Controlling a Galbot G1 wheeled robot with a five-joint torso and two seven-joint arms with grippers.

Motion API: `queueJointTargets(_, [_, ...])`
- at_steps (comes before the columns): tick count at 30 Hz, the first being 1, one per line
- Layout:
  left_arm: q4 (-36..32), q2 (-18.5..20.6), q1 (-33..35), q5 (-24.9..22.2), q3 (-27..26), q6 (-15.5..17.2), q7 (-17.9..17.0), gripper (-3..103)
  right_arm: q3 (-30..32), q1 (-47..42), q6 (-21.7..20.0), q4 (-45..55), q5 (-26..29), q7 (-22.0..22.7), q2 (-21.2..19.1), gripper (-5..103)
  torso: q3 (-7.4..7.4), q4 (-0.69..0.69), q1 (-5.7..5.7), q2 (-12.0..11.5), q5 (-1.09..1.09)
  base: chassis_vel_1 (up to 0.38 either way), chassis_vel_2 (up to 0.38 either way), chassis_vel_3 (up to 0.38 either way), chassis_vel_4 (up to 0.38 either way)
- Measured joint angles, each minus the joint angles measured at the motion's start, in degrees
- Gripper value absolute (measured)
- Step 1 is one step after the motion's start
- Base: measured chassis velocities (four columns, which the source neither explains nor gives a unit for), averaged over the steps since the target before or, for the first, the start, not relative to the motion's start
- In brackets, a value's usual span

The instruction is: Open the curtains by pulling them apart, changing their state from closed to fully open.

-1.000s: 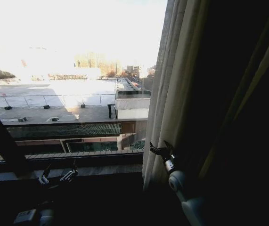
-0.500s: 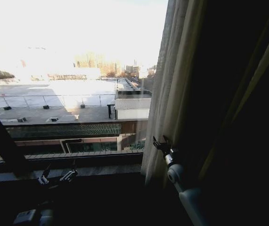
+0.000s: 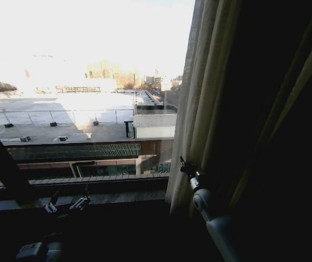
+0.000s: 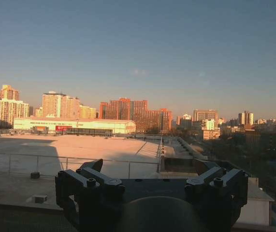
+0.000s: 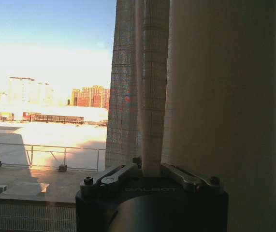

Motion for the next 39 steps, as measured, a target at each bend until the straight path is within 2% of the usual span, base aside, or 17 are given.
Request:
queueJointTargets(1, [0.0, 0.0, 0.0, -0.01, -0.03, -0.02, 0.0, 100, -0.11, 0.0, 0.0, 0.0, 0.03, 0.04, 0.0, 2, 0.0, 0.0, 0.0, 0.0, 0.0, 0.0, 0.0, 0.0, 0.0])
queueJointTargets(4, [0.01, 0.02, -0.07, -0.03, -0.1, -0.09, 0.02, 100, -0.25, -0.03, -0.04, 0.0, 0.12, 0.05, -0.02, 0, 0.0, 0.0, 0.0, 0.0, 0.0, 0.0, 0.0, 0.0, 0.0])
queueJointTargets(21, [0.66, 0.02, -0.33, -0.08, -0.36, -0.78, 1.61, 100, -0.17, -0.3, -0.42, 0.07, 0.39, -0.44, -0.08, 0, 0.0, 0.01, 0.0, 0.0, 0.0, -0.025, -0.029, 0.027, 0.027])
queueJointTargets(39, [0.67, -0.5, -0.3, 0.19, -0.08, -0.82, 1.65, 100, -0.06, -0.1, 0.03, -0.49, 0.42, -0.69, -0.21, 0, 0.0, -0.01, 0.0, 0.01, 0.01, -0.249, -0.268, 0.251, 0.271])
